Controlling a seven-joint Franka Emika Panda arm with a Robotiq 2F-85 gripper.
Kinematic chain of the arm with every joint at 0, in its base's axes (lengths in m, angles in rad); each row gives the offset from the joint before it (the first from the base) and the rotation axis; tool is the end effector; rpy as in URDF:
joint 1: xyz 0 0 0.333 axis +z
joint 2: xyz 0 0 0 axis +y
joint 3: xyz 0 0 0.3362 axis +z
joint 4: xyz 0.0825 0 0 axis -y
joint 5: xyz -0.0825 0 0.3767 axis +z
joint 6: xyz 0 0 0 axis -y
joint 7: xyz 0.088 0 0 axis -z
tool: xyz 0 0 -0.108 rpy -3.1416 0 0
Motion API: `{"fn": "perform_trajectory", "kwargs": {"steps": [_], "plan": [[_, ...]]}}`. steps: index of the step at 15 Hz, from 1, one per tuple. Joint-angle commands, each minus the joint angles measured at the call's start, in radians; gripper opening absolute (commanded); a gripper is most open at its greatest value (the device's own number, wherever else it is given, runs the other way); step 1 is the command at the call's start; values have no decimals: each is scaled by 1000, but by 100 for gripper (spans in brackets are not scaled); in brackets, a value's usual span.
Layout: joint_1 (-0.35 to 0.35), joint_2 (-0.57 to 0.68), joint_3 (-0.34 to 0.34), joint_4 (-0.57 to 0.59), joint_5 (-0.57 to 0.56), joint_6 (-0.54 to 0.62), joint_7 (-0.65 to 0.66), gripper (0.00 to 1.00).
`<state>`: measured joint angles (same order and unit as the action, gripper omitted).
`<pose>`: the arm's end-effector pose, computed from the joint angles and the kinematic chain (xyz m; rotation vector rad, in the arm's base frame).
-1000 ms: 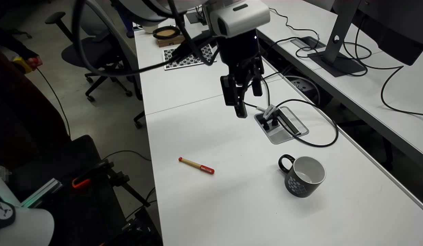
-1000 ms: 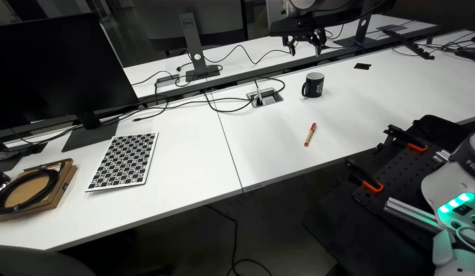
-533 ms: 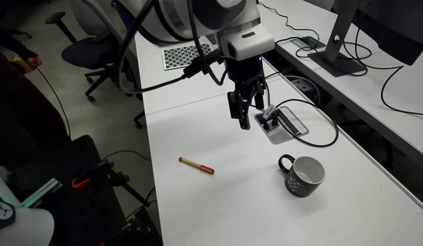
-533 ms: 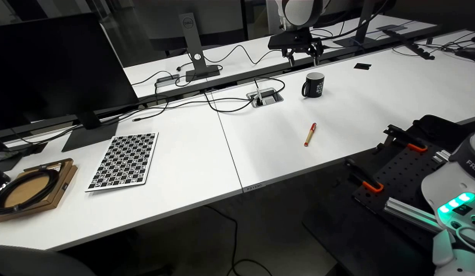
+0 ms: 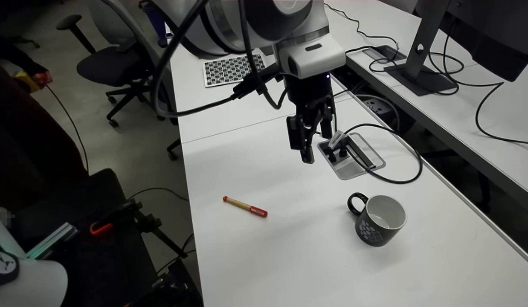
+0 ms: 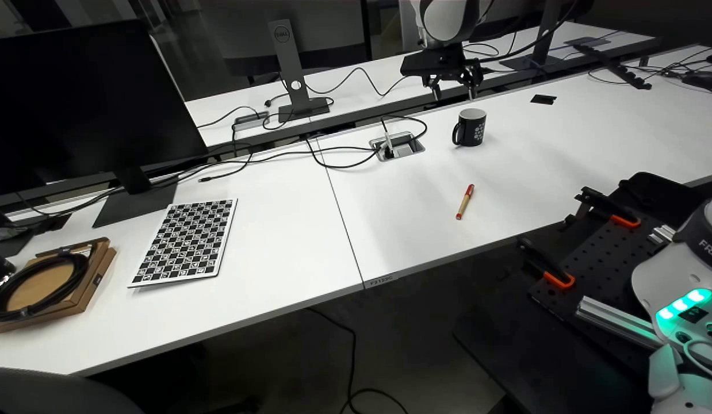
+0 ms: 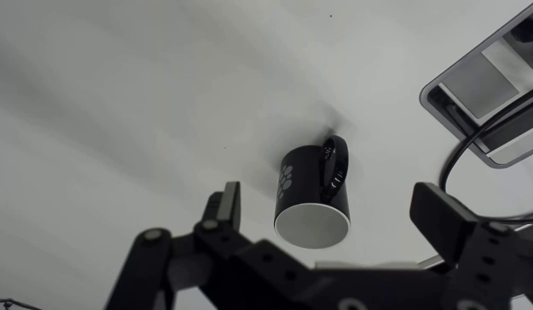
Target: Move the black mug to the left side of the desk
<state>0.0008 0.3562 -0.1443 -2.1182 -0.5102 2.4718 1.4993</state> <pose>0.5747 -0.0801 0.2681 2.3172 -1.6352 0.3188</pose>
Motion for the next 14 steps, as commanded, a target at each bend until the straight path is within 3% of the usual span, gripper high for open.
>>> {"fn": "perform_trajectory", "kwargs": {"steps": [1, 4, 9, 14], "plan": [[15, 72, -29, 66, 82, -16, 29, 100], [12, 123, -42, 103, 143, 18, 36, 100], [46, 224, -99, 193, 131, 92, 87, 99], [64, 317, -135, 281, 158, 67, 130, 96]]}}
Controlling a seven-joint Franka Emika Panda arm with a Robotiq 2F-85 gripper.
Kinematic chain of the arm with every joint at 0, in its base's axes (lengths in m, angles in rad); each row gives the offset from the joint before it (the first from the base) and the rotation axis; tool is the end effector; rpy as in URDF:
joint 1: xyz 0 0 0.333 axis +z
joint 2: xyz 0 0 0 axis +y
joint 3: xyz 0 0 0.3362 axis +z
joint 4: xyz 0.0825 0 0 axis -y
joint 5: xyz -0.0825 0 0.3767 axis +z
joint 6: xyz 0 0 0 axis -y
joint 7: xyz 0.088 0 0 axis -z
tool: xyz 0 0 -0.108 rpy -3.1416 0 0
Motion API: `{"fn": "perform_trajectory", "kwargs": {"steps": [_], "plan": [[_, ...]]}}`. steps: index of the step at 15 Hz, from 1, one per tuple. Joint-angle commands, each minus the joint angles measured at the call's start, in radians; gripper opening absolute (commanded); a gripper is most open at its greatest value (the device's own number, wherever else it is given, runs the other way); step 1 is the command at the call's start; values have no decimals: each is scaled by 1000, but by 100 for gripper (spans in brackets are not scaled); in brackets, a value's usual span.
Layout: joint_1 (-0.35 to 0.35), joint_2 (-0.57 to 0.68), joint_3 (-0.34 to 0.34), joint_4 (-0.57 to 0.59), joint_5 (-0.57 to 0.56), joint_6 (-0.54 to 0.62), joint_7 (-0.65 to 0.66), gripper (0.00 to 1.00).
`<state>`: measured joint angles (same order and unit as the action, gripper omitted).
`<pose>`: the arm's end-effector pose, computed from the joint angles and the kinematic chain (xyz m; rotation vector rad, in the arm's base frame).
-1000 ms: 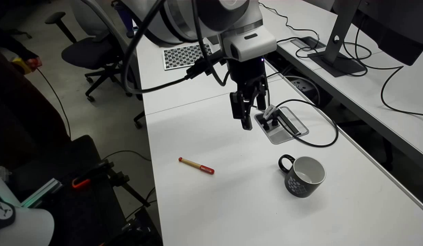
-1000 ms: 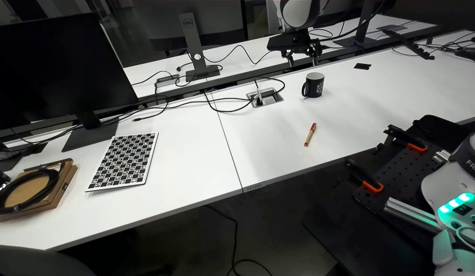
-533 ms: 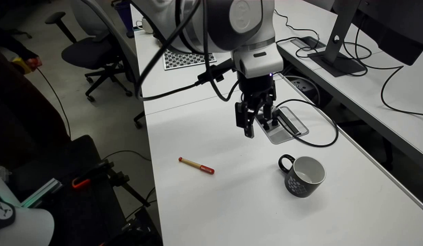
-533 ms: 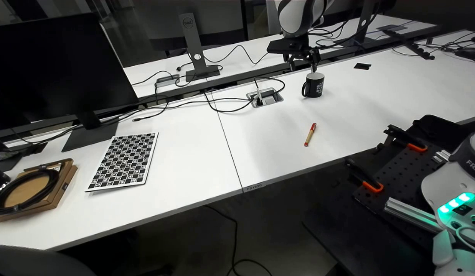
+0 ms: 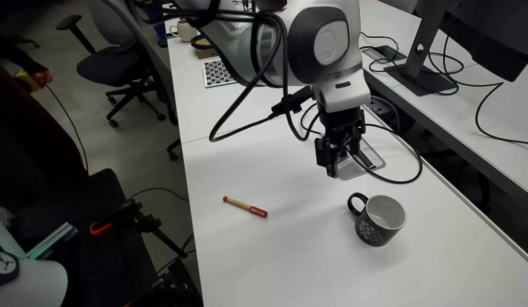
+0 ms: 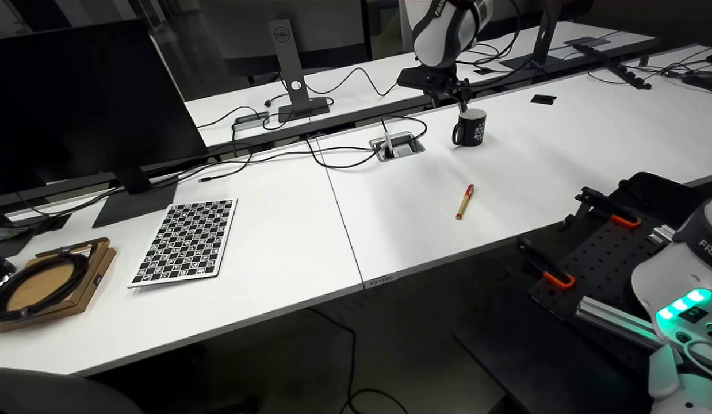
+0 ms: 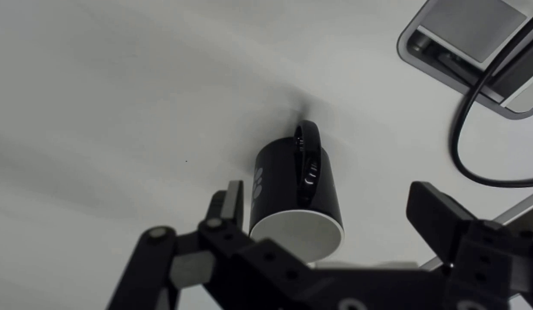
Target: Move the black mug to the left side of the desk
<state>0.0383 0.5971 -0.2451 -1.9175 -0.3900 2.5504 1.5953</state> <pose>0.6272 -0.1168 0.2121 2.1581 -1.8840 0.3710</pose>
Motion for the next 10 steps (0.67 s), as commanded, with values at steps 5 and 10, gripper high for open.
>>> {"fn": "perform_trajectory", "kwargs": {"steps": [5, 10], "plan": [[22, 154, -48, 148, 93, -45, 49, 100], [19, 211, -73, 203, 116, -78, 52, 100]]}}
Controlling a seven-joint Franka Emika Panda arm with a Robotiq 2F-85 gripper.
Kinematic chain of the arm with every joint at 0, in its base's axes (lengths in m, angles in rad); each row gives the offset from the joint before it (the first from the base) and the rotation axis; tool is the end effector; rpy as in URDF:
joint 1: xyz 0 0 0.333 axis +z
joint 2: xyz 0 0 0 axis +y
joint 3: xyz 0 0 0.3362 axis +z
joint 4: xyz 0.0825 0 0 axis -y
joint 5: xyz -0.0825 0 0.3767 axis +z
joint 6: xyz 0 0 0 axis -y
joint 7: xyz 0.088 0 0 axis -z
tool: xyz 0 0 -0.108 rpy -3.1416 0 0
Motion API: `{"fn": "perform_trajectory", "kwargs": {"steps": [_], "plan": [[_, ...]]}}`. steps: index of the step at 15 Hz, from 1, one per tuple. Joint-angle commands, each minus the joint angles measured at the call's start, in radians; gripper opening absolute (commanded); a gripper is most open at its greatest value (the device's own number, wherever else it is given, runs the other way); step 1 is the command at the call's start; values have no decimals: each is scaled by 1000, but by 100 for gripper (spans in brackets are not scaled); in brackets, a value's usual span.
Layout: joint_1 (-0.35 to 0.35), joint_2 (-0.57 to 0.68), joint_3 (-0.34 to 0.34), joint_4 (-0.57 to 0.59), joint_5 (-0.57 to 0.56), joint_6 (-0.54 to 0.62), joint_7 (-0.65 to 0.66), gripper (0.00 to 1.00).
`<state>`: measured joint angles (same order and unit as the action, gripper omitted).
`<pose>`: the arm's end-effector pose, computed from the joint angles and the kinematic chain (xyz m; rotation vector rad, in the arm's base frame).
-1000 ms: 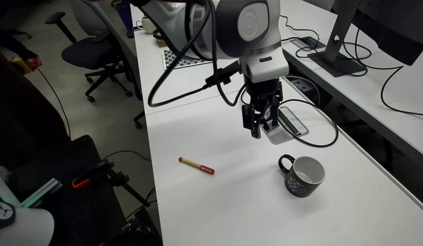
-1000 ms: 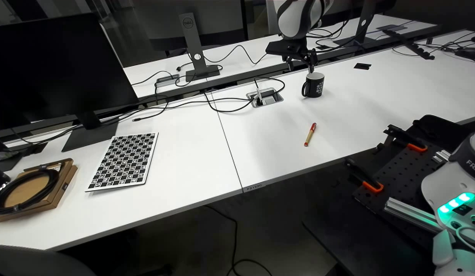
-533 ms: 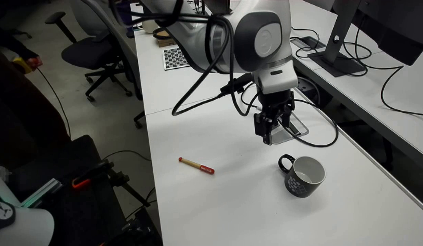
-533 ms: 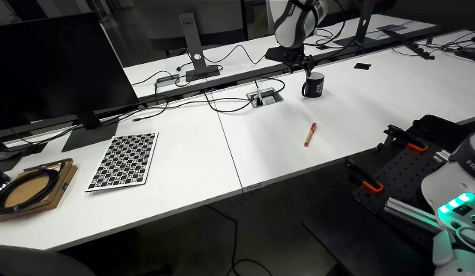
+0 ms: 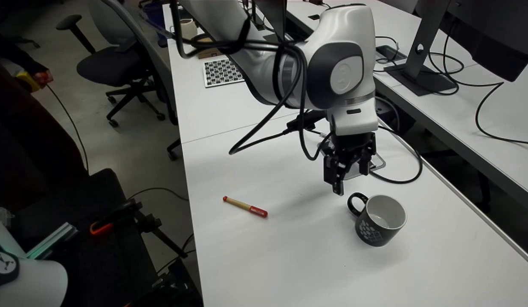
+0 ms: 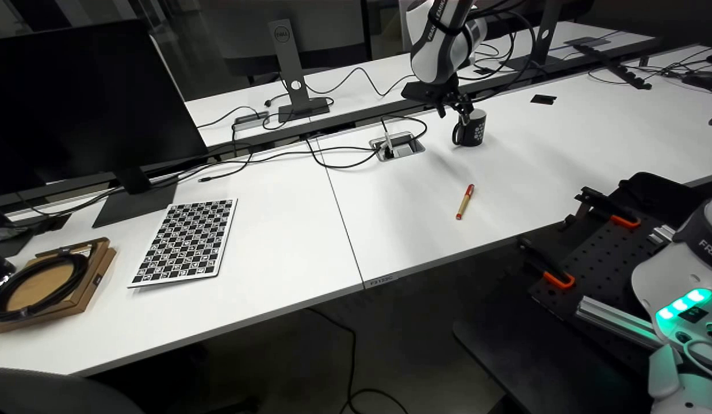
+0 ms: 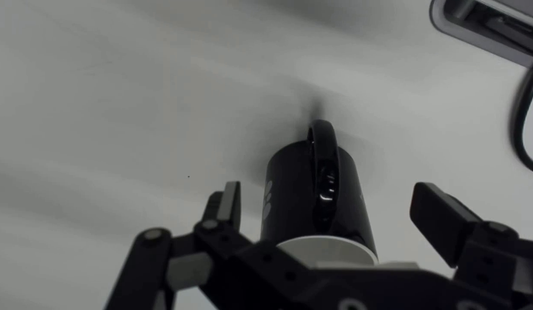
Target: Move the black mug to the left side of the desk
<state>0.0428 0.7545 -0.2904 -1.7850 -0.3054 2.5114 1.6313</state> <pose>0.6451 -0.1438 0.1640 2.0141 -1.9793 0.3237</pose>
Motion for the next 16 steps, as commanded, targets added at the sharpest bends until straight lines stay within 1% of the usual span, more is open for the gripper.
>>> {"fn": "perform_trajectory", "kwargs": {"steps": [1, 6, 10, 12, 15, 16], "plan": [[14, 63, -33, 79, 32, -44, 16, 100], [6, 94, -43, 113, 40, -75, 11, 100], [-10, 109, -30, 130, 69, -99, 3, 100], [-14, 116, -26, 139, 87, -108, -1, 97], [-17, 124, -26, 150, 100, -116, -1, 100], [-17, 127, -26, 152, 103, -117, -1, 99]]}}
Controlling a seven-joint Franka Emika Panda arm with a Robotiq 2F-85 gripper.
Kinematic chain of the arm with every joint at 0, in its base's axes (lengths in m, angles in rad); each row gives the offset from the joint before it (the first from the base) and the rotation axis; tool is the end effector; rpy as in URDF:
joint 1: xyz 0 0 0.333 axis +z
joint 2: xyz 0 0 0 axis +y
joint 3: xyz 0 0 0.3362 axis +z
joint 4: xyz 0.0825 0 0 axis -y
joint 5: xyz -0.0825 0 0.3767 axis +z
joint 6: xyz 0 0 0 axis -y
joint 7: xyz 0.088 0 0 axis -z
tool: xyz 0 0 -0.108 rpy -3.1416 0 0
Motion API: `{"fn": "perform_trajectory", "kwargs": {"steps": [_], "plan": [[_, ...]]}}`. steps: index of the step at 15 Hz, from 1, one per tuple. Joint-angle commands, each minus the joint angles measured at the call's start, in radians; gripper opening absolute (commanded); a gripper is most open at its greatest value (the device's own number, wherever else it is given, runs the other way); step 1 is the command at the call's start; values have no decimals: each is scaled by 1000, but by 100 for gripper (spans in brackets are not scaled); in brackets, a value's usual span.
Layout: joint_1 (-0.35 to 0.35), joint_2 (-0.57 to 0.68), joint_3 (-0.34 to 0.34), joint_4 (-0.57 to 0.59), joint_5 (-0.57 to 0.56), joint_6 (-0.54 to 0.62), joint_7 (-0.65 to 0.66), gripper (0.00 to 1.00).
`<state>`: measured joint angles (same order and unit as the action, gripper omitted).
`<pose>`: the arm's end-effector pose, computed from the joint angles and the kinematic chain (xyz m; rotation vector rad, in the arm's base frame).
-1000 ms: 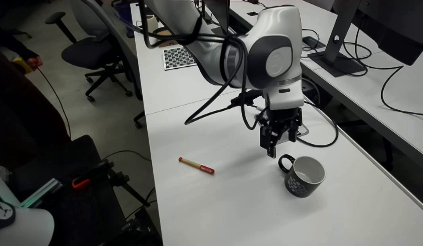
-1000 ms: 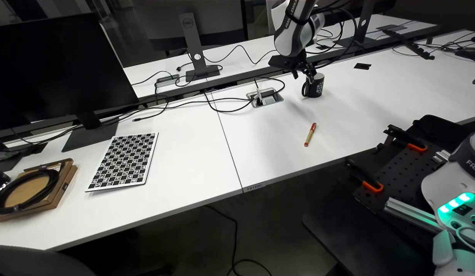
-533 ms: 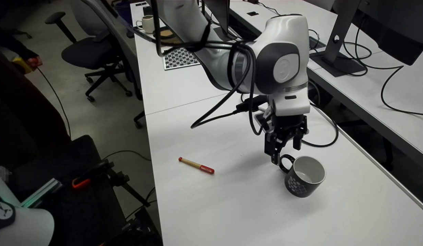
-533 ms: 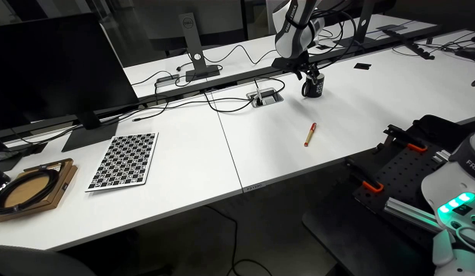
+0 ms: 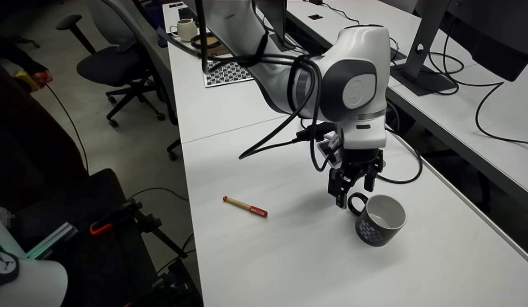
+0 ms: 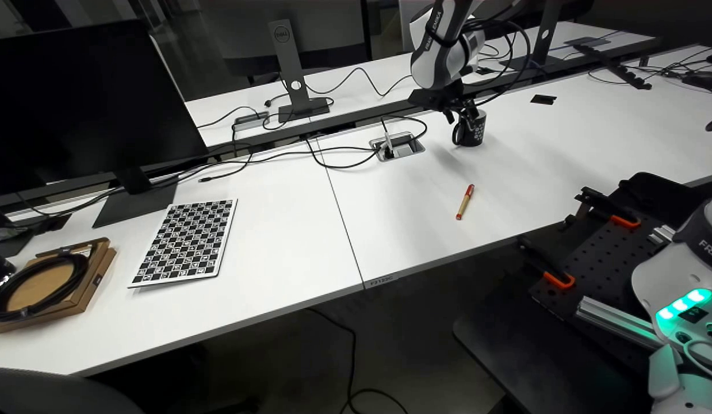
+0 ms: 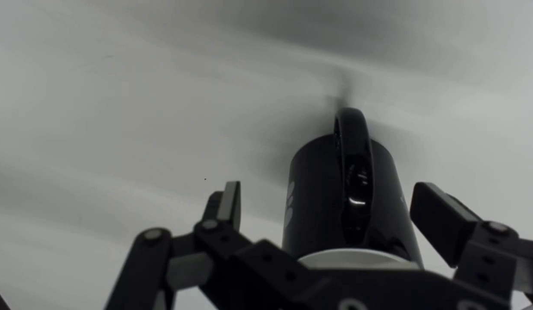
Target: Move the black mug to the left side of the desk
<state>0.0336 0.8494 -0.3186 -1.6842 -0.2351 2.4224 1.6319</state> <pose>0.6511 -0.1685 0.1371 1.8947 -2.0256 0.2453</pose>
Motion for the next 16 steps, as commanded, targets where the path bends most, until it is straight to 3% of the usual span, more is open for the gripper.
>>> {"fn": "perform_trajectory", "kwargs": {"steps": [1, 2, 4, 5, 14, 16], "plan": [[-8, 34, 2, 54, 35, -29, -2, 98], [-8, 37, 2, 56, 37, -30, -2, 96], [-8, 42, 2, 61, 41, -32, -2, 75], [-8, 45, 1, 63, 43, -33, -2, 73], [-9, 54, 0, 70, 47, -33, -3, 3], [-9, 54, 1, 70, 48, -34, -4, 3]]}}
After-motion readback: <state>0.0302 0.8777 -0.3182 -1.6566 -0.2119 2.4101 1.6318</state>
